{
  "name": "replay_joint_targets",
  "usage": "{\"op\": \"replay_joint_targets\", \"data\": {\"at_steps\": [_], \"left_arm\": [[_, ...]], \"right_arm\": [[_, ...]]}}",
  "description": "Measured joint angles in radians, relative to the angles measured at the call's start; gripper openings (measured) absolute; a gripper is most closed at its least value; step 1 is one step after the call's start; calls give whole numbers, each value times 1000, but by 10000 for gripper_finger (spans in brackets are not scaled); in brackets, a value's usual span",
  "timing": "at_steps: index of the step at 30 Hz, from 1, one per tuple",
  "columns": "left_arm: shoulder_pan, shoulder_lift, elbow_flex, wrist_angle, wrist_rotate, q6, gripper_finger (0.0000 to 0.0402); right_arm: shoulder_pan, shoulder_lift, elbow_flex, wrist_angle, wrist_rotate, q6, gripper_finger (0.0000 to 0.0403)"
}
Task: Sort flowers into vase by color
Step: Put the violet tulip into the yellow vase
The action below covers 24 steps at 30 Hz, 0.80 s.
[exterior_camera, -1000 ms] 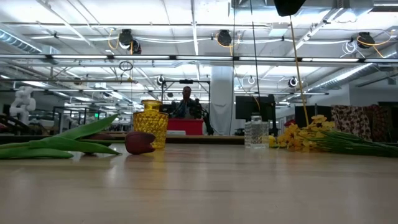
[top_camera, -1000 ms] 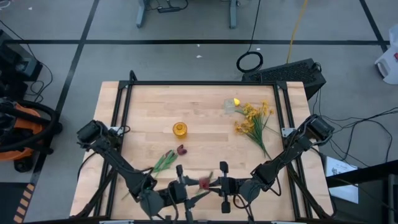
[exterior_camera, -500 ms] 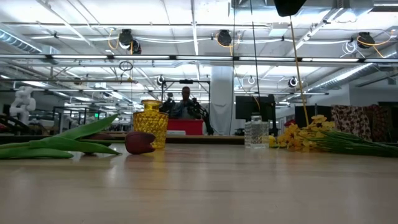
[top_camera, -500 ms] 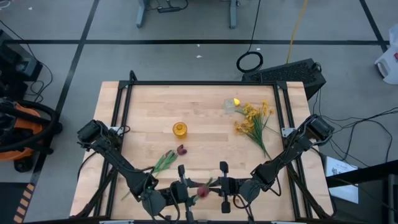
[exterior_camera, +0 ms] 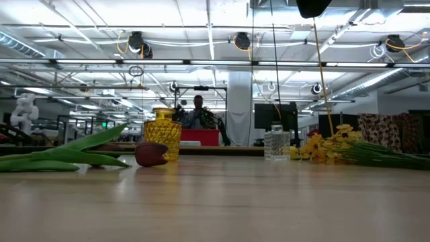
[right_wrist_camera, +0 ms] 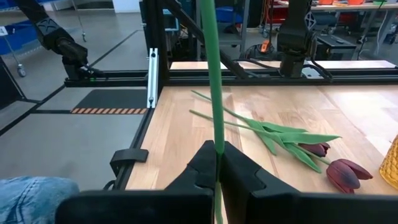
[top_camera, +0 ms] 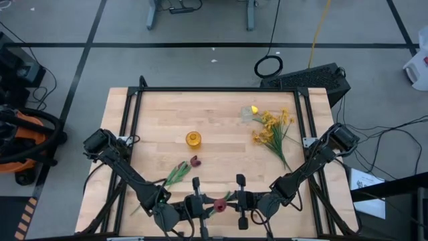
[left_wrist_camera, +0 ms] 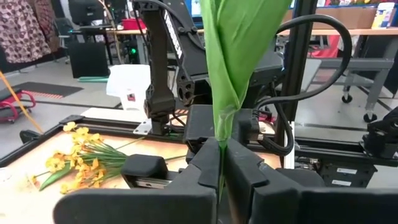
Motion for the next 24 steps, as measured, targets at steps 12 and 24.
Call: {"op": "replay_joint_targets", "data": {"at_steps": [12,24], "left_arm": [[7,-98,0,-177,-49,48,3],[84,-277,1,-418,-61,-4,6]], "right_arm": [[18,0,0,-6,89,18,156],[20,0,0,-18,85,16,223]]}}
